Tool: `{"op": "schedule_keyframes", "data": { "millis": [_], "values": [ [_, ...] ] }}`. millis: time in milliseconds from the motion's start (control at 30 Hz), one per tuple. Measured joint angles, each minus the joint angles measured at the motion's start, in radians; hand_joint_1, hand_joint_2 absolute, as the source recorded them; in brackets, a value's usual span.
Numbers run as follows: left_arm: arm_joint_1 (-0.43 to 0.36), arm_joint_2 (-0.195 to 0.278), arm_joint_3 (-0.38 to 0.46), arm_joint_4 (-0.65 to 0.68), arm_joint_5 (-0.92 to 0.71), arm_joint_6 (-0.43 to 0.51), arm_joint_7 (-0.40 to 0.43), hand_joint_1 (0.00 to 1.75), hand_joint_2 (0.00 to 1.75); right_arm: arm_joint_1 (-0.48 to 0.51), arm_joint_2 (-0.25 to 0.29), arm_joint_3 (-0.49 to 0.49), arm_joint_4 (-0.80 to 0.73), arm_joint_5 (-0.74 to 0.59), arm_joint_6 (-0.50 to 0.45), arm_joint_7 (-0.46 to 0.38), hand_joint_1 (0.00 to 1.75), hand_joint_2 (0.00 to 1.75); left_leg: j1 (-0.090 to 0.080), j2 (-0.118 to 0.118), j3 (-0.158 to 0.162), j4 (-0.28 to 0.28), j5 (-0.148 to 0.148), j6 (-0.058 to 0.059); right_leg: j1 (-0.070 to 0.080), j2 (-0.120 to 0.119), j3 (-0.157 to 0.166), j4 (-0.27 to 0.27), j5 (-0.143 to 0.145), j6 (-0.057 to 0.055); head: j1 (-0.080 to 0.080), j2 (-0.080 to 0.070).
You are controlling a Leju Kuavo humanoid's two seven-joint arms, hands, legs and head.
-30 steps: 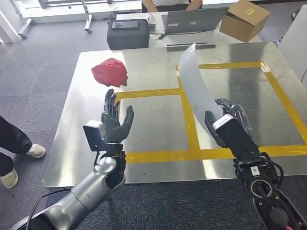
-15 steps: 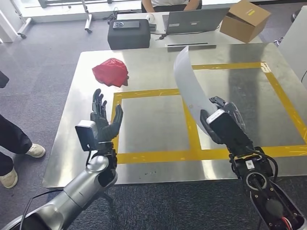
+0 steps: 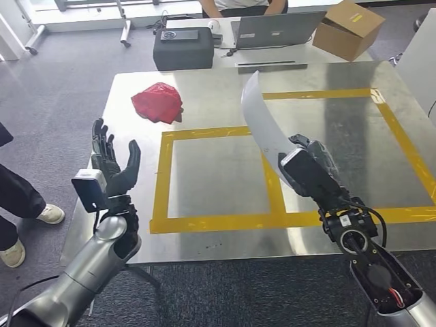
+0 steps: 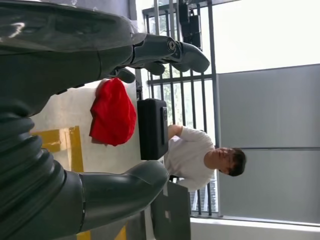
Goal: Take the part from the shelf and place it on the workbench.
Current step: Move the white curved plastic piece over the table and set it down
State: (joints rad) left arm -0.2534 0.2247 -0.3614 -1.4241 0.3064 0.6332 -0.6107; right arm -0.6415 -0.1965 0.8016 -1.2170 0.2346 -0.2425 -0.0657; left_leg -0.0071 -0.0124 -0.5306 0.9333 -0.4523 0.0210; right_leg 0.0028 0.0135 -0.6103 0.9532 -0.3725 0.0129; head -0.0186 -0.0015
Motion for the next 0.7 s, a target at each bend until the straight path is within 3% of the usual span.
{"op": "schedule_keyframes", "data": {
  "millis": [367, 700],
  "values": [
    [0.032, 0.017, 0.054, -0.089, -0.026, 0.000, 0.013, 0.00, 1.75, -0.069, 0.012, 0.021, 0.129, -0.033, -0.004, -0.024, 1.75, 1.75, 0.000, -0.001, 0.000, 0.000, 0.000, 0.000, 0.000, -0.001, 0.001, -0.001, 0.000, 0.000, 0.000, 0.000],
    [0.031, 0.016, 0.053, -0.104, 0.040, -0.004, -0.035, 0.00, 1.75, -0.149, 0.054, 0.044, 0.251, -0.055, 0.024, -0.035, 1.75, 1.75, 0.000, 0.000, 0.000, 0.000, 0.000, 0.000, 0.000, 0.000, 0.000, -0.002, 0.000, 0.000, 0.000, 0.000]
  ]
}}
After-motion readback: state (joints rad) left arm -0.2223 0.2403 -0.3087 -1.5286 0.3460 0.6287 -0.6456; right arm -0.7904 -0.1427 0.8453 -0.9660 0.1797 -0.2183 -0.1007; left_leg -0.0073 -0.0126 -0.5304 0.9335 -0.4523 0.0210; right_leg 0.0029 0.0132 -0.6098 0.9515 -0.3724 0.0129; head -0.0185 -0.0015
